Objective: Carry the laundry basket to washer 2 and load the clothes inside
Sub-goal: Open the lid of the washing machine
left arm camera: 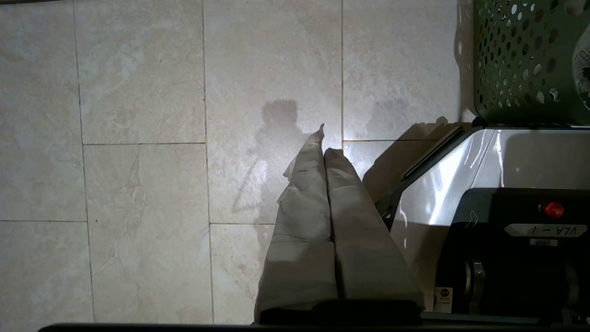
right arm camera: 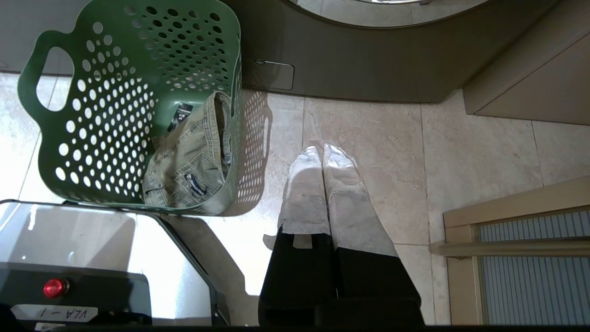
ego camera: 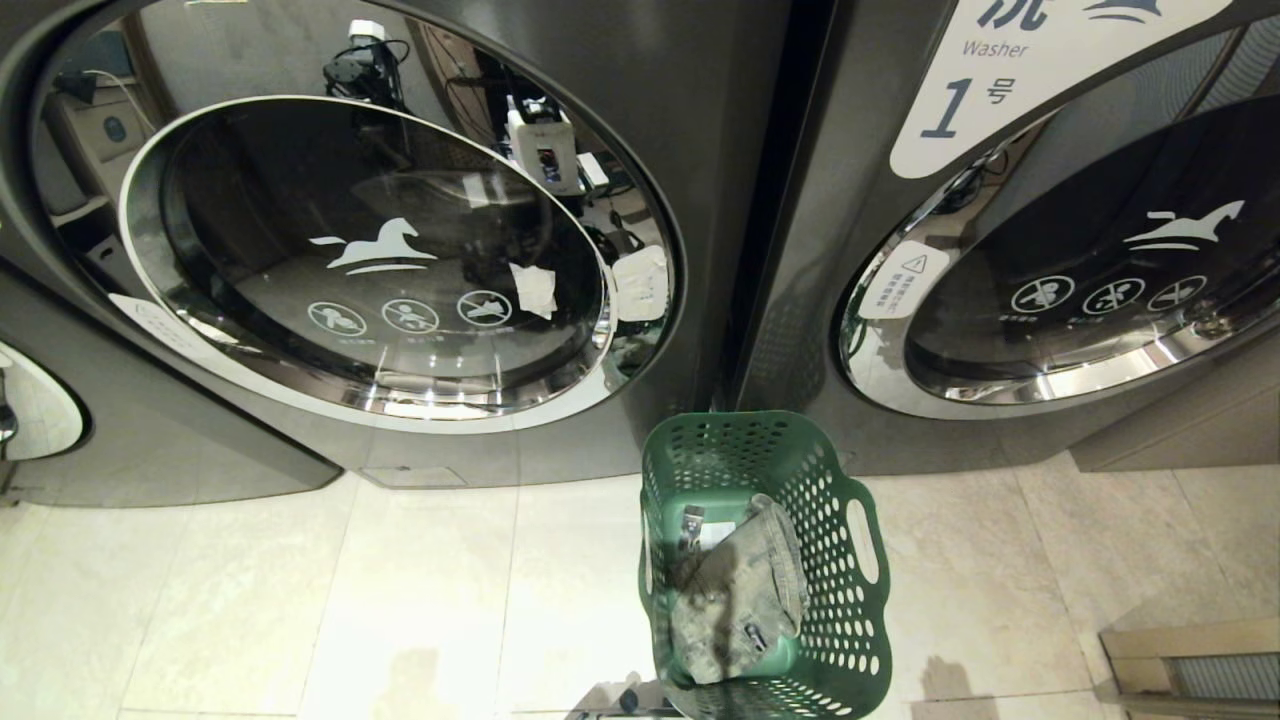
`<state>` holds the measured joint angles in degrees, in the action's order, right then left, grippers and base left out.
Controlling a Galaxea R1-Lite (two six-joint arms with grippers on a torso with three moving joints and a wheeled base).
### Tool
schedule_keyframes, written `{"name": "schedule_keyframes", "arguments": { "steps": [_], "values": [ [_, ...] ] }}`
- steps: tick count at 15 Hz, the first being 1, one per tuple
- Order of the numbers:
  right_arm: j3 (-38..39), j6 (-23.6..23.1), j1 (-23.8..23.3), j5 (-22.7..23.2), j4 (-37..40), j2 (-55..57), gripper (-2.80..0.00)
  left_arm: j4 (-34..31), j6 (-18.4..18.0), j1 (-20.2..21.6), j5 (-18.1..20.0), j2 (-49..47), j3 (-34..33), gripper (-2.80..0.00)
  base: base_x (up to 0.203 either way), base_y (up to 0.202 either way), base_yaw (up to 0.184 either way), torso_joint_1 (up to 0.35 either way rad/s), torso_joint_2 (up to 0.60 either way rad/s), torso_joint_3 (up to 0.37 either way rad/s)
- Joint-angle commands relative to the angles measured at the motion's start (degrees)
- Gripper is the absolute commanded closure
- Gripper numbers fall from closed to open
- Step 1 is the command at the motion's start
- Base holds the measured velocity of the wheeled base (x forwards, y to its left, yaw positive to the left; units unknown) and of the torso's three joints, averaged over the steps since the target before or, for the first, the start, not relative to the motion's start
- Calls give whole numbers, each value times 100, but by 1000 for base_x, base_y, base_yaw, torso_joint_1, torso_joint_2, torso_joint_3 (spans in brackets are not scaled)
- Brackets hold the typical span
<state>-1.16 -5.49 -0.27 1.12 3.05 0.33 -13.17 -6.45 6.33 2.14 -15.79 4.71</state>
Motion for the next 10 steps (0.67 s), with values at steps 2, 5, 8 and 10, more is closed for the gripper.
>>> {"name": "schedule_keyframes", "arguments": {
  "steps": [2,5,8,10],
  "values": [
    [2,-4,0,2,3,-42,0,-2,-20,0,50,-24,3,0,0,0,0,0,0,0],
    [2,-4,0,2,3,-42,0,7,-6,0,115,-21,-2,0,0,0,0,0,0,0],
    [2,-5,0,2,-6,-42,0,-32,1,-187,114,-134,12,0,0,0,0,0,0,0],
    [2,4,0,2,3,-42,0,-37,3,-190,93,-224,22,0,0,0,0,0,0,0]
  ]
}}
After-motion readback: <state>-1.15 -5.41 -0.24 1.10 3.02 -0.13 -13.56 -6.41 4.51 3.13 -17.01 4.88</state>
